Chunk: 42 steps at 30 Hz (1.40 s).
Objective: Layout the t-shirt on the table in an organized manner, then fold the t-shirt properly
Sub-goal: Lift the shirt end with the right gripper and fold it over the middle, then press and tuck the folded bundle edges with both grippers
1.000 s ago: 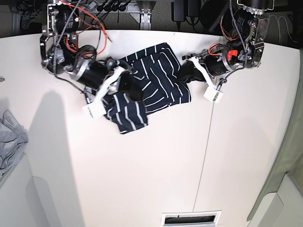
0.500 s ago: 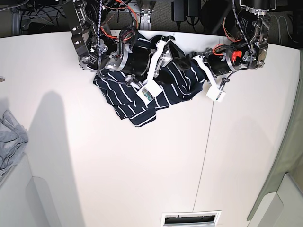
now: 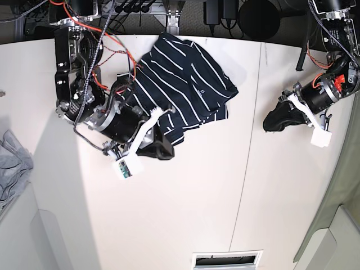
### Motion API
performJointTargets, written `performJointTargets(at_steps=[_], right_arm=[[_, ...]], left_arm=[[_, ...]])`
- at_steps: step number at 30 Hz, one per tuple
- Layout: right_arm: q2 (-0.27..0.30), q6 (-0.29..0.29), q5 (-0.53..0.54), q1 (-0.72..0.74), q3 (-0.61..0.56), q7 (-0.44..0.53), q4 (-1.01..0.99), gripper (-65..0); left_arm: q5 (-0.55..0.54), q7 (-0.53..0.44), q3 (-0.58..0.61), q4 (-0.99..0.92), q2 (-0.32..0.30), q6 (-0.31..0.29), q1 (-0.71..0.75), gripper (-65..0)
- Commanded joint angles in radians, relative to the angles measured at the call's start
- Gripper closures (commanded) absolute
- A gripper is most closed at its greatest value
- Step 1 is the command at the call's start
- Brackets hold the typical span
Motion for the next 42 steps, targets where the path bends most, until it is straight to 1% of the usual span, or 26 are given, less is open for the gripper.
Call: performJointTargets(at_steps=[1, 3, 5, 8, 9, 11, 14, 18, 22, 26, 29, 32, 36, 39, 42], right_arm=[[-0.005, 0.008, 0.022, 0.038, 0.008, 0.023, -0.010, 0.0], [-0.005, 0.008, 0.022, 0.082, 0.011, 0.028, -0.077, 0.0], [-0.005, 0.012, 0.023, 0.129, 0.009, 0.038, -0.167, 0.0], [-0.005, 0.013, 0.021, 0.197, 0.008, 0.042, -0.315, 0.0], [-0.005, 0.022, 0.019, 0.218, 0.007, 0.042, -0.364, 0.0], [-0.005, 0.043, -0.005, 0.256, -0.005, 0.041, -0.457, 0.0], [-0.001, 0.045, -0.037, 0.295, -0.048, 0.042, -0.560, 0.0], [0.024, 0.045, -0.037, 0.293, -0.114, 0.042, -0.599, 0.0], [0.076, 0.044, -0.023, 0.286, -0.163, 0.041, -0.599, 0.0], [0.117, 0.044, 0.063, 0.248, -0.164, 0.019, -0.585, 0.0], [0.122, 0.045, 0.109, 0.188, -0.153, -0.021, -0.544, 0.0], [0.122, 0.045, 0.130, 0.111, -0.146, -0.024, -0.471, 0.0], [0.122, 0.044, 0.132, 0.007, -0.141, -0.023, -0.350, 0.0], [0.122, 0.044, 0.128, -0.053, -0.140, -0.023, -0.271, 0.0], [0.122, 0.037, 0.129, -0.079, -0.125, -0.023, -0.214, 0.0]], left_arm=[[-0.031, -0.016, 0.025, 0.050, -0.010, -0.012, -0.008, -8.6], [-0.027, -0.016, 0.104, 0.101, -0.007, -0.012, -0.005, -8.6], [-0.016, -0.016, 0.213, 0.119, -0.003, -0.012, -0.005, -8.6], [0.052, -0.019, 0.376, 0.111, 0.023, -0.012, 0.002, -8.6], [0.067, -0.027, 0.421, 0.101, 0.033, -0.012, 0.006, -8.6], [0.101, -0.065, 0.492, 0.069, 0.048, -0.012, 0.017, -8.6], [0.187, -0.111, 0.561, -0.020, 0.053, -0.012, 0.019, -8.6], [0.315, -0.161, 0.571, -0.166, 0.052, -0.012, 0.009, -8.6], [0.370, -0.176, 0.551, -0.268, 0.052, -0.012, -0.069, -8.6], [0.430, -0.178, 0.541, -0.306, 0.041, -0.012, -0.166, -8.6], [0.485, -0.178, 0.542, -0.328, 0.041, -0.012, -0.232, -8.6], [0.492, -0.187, 0.563, -0.340, 0.042, -0.012, -0.294, -8.6], [0.502, -0.193, 0.637, -0.343, 0.042, -0.012, -0.365, -8.6], [0.506, -0.191, 0.678, -0.343, 0.040, -0.012, -0.383, -8.6], [0.488, -0.177, 0.679, -0.341, 0.024, -0.012, -0.383, -8.6]])
